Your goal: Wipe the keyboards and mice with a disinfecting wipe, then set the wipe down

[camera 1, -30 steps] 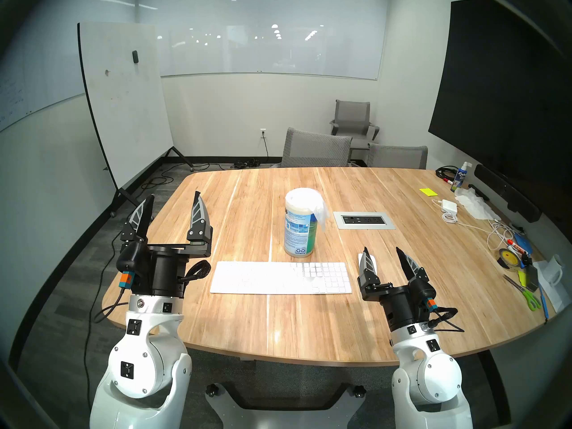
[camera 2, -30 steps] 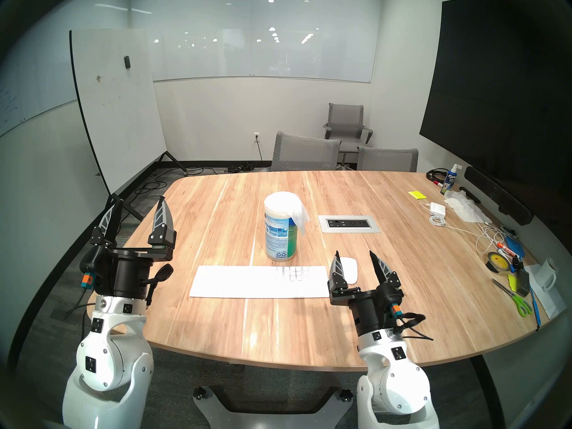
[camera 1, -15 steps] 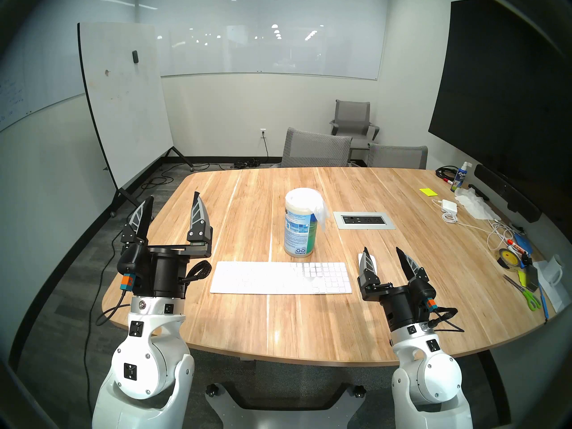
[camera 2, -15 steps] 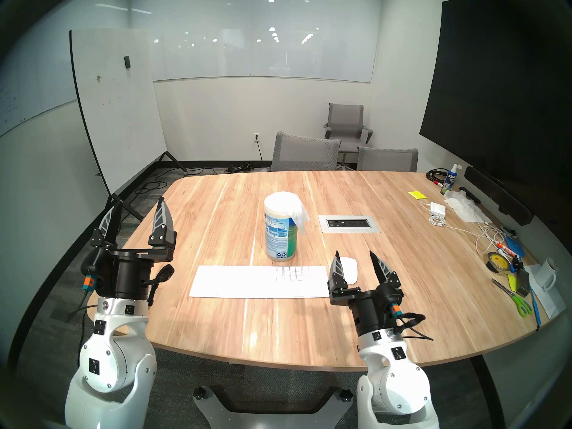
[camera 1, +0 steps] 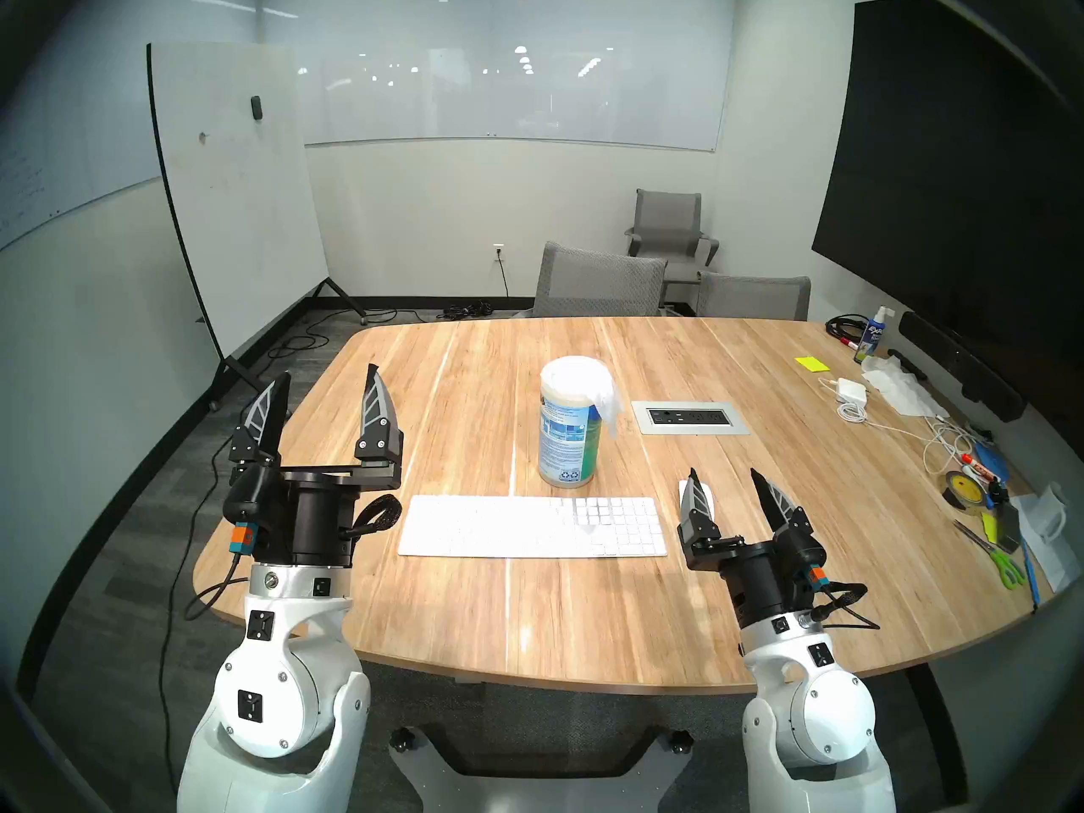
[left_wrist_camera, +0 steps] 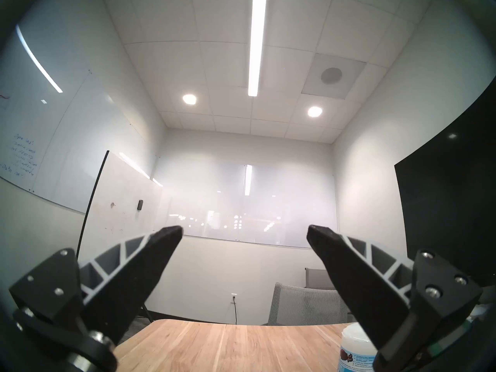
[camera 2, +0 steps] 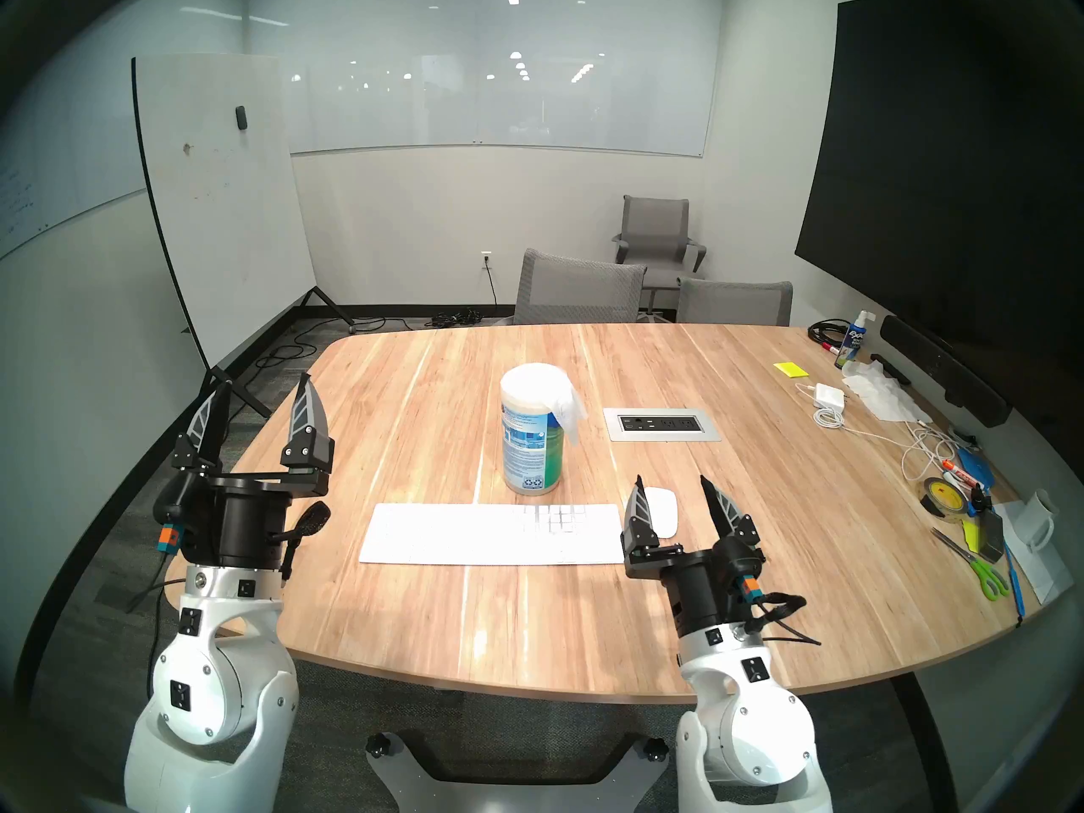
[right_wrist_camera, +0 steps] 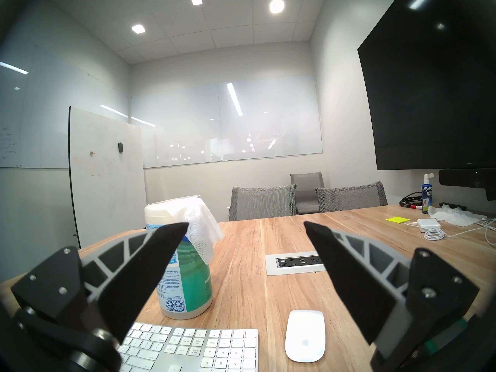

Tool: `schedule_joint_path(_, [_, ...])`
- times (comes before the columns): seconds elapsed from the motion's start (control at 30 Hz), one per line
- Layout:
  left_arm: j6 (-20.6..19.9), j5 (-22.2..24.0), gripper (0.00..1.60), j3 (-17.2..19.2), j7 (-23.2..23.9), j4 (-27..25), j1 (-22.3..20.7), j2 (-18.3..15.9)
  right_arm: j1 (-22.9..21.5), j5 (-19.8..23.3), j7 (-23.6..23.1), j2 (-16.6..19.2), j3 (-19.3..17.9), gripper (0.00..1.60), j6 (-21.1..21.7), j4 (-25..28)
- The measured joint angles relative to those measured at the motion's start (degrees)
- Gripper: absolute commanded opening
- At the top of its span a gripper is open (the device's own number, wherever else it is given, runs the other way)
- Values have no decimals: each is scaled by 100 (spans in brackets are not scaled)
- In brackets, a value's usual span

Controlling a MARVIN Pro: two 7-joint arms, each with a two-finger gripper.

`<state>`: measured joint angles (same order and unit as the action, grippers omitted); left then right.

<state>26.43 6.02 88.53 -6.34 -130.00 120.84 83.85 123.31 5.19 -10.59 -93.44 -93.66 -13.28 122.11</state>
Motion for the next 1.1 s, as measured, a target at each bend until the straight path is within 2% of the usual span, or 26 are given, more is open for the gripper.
schedule_joint_path(0.33, [575,-249,160,-137,-174,379,-69,136,0,0,0,0,0,160,0,-1])
schedule_joint_path(0.53, [771,-336,160,-153,-221,476,-114,152,0,0,0,0,0,160,0,-1])
schedule_joint_path(1.1, [740,-186,160,-30,-80,426,-140,-35,0,0,0,0,0,160,1,-1])
